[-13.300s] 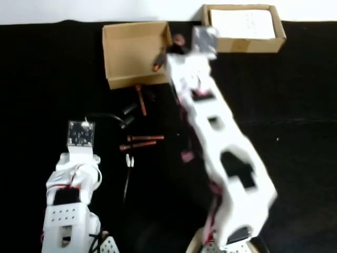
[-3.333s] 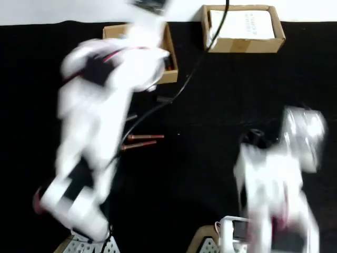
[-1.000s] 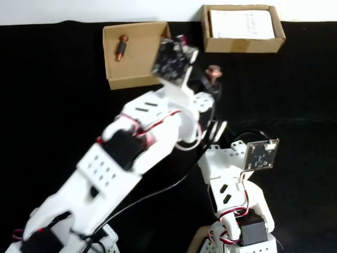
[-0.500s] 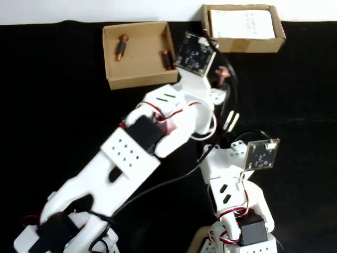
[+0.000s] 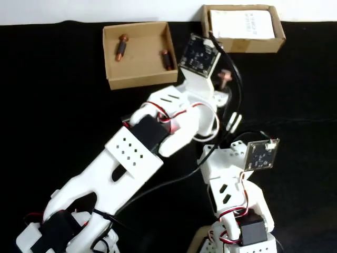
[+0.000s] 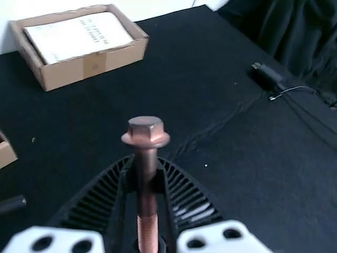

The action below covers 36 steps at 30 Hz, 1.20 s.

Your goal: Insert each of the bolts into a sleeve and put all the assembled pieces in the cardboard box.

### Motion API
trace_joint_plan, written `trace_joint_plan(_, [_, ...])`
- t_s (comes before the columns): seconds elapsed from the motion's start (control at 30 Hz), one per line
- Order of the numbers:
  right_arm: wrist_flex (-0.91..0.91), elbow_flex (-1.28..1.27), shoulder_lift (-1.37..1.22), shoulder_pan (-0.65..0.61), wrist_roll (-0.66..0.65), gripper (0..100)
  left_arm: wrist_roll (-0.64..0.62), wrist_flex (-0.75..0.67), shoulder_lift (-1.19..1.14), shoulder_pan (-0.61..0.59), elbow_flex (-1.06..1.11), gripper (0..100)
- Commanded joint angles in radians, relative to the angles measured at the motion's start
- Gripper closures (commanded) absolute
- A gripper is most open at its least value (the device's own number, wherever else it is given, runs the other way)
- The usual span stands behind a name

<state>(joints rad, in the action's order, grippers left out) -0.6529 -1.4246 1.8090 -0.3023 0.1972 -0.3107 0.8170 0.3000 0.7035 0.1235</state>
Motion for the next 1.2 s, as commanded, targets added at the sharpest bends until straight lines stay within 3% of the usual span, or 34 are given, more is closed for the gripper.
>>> trace_joint_plan(0.0, [0.019, 0.005, 0.008, -0.002, 0.003, 99.1, -0.002, 0.011, 0.058, 0.007, -0.013, 99])
trace_joint_plan(0.13, [0.019, 0.005, 0.007, -0.002, 0.003, 99.1, 0.009, 0.078, 0.059, 0.016, -0.007, 99])
trace_joint_plan(0.3, [0.019, 0.005, 0.005, -0.002, 0.003, 99.1, 0.247, 0.241, 0.119, 0.081, -0.005, 99])
trace_joint_plan(0.4, [0.019, 0.005, 0.005, -0.002, 0.003, 99.1, 0.262, 0.276, 0.140, 0.070, -0.005, 99])
trace_joint_plan(0.53, [0.019, 0.005, 0.002, -0.002, 0.003, 99.1, 0.249, 0.350, 0.148, -0.021, -0.005, 89])
trace_joint_plan(0.67, [0.021, 0.005, -0.001, -0.002, 0.002, 99.1, 0.193, 0.537, 0.150, -0.102, -0.045, 82])
trace_joint_plan(0.87, [0.025, 0.007, -0.030, -0.002, 0.000, 99.1, 0.196, 0.778, 0.154, -0.127, -0.182, 82])
trace_joint_plan(0.97, [0.053, 0.035, -0.117, -0.002, 0.000, 99.1, 0.198, 0.832, 0.220, -0.176, -0.203, 83])
trace_joint_plan(1.07, [0.130, 0.133, -0.248, -0.002, 0.000, 99.1, 0.204, 0.829, 0.355, -0.298, -0.165, 86])
trace_joint_plan(1.17, [0.193, 0.274, -0.450, -0.002, 0.000, 99.1, 0.302, 0.798, 0.510, -0.476, 0.015, 94])
